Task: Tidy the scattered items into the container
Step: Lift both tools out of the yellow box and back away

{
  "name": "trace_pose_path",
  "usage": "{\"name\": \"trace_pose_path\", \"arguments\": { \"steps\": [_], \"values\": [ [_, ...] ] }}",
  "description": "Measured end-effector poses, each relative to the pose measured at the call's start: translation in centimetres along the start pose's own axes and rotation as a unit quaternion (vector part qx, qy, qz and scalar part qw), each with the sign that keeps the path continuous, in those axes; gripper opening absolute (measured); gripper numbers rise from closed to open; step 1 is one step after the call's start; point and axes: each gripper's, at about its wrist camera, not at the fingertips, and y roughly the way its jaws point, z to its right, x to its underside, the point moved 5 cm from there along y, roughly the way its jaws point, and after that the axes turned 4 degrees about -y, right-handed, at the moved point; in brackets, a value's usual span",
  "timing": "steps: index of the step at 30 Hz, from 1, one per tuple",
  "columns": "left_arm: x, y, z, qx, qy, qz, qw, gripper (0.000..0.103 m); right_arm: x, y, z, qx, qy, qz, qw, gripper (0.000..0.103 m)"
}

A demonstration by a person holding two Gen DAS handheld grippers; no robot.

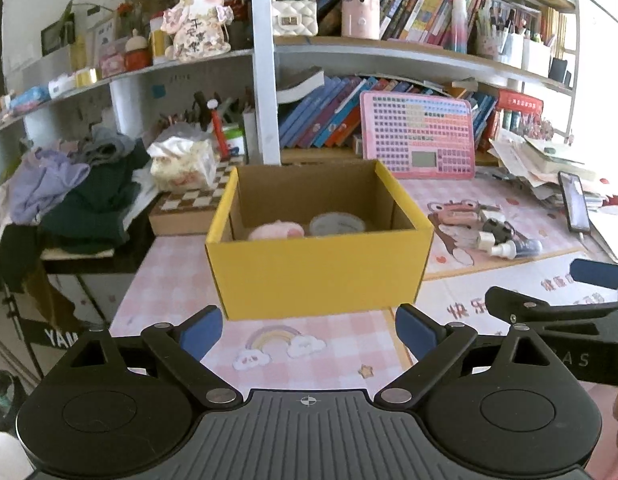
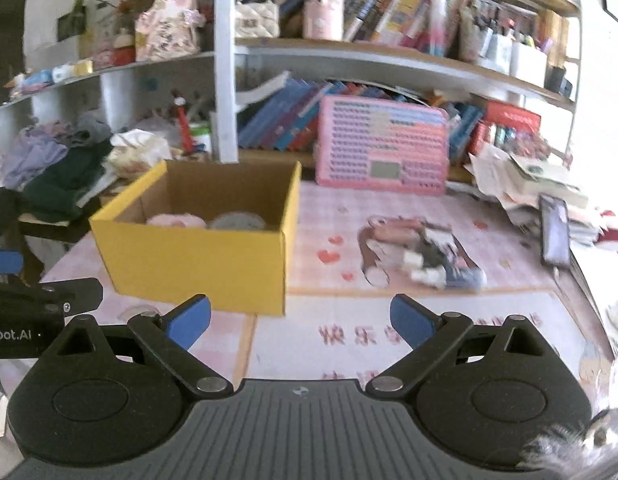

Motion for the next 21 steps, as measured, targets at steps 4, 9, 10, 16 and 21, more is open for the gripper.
{"name": "trace_pose_path", "arguments": {
  "steps": [4, 9, 10, 16, 21],
  "values": [
    [1.0, 0.4, 0.5, 0.007, -0.002, -0.017, 0.9998, 0.096, 1.0, -0.2, 0.4, 0.014, -0.003, -0.007, 1.000, 0.097],
    [1.7, 0.7, 1.0, 0.011, -0.006, -0.027, 0.9996, 0.096, 2.1, -0.2, 1.0, 0.022, 0.001, -0.024, 0.999, 0.097],
    [1.9, 0.9, 1.1, 0.012, -0.006, -0.031, 0.9994, 0.096, 2.4, -0.2, 1.1, 0.023, 0.003, -0.028, 0.999, 0.097],
    [3.0, 1.7, 1.9, 0.016, -0.002, -0.057, 0.9982, 0.096, 3.4, 0.2, 1.8, 0.022, 0.018, -0.053, 0.998, 0.097],
    [3.7, 2.4, 2.8, 0.021, 0.003, -0.077, 0.9968, 0.096, 3.7, 0.6, 2.5, 0.023, 0.027, -0.064, 0.997, 0.097]
  ]
}}
